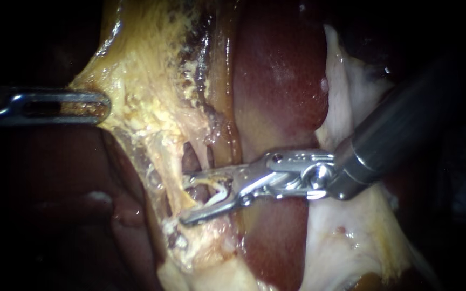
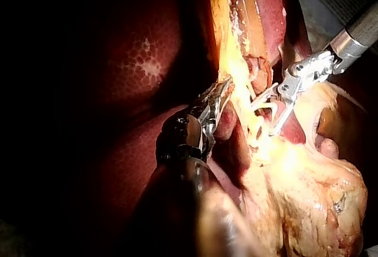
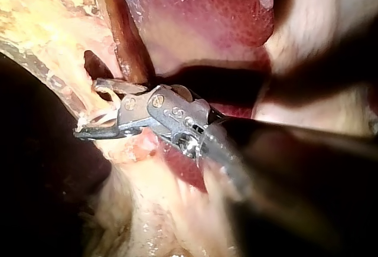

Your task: Clipping second clip left tube

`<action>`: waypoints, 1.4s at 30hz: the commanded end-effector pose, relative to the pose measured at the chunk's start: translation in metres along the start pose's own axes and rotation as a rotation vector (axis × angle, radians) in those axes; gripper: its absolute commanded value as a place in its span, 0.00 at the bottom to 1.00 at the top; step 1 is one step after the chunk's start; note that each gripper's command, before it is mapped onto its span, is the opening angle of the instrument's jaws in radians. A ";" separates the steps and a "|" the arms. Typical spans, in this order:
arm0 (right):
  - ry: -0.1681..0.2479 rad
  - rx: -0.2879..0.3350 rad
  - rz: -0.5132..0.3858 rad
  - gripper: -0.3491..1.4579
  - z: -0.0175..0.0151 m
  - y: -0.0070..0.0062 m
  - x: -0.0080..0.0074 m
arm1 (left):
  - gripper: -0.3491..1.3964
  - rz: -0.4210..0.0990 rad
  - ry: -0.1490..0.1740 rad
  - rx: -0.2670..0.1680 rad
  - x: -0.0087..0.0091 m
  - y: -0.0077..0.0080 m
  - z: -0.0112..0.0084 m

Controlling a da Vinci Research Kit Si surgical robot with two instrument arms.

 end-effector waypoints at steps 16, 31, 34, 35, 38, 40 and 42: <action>0.065 0.170 0.047 0.50 0.0014 -0.0010 0.0002 | 0.00 0.000 0.000 0.000 0.0001 0.0000 0.0000; 0.080 0.191 0.052 0.45 0.0031 -0.0006 0.0008 | 0.00 0.000 0.000 -0.001 0.0000 0.0000 0.0002; 0.080 0.190 0.051 0.44 0.0034 -0.0006 0.0007 | 0.00 0.000 -0.001 -0.001 0.0000 -0.0001 0.0002; 0.080 0.190 0.051 0.43 0.0034 -0.0005 0.0007 | 0.00 0.000 -0.001 -0.001 0.0000 -0.0001 0.0002; 0.080 0.190 0.051 0.41 0.0033 -0.0005 0.0006 | 0.00 0.000 -0.001 -0.001 0.0001 -0.0001 0.0002; 0.083 0.183 0.051 0.29 0.0031 -0.0006 0.0005 | 0.00 0.000 -0.001 -0.001 0.0001 -0.0001 0.0002; 0.091 0.155 0.053 0.07 0.0029 -0.0006 0.0004 | 0.00 0.000 -0.001 -0.001 0.0001 0.0000 0.0001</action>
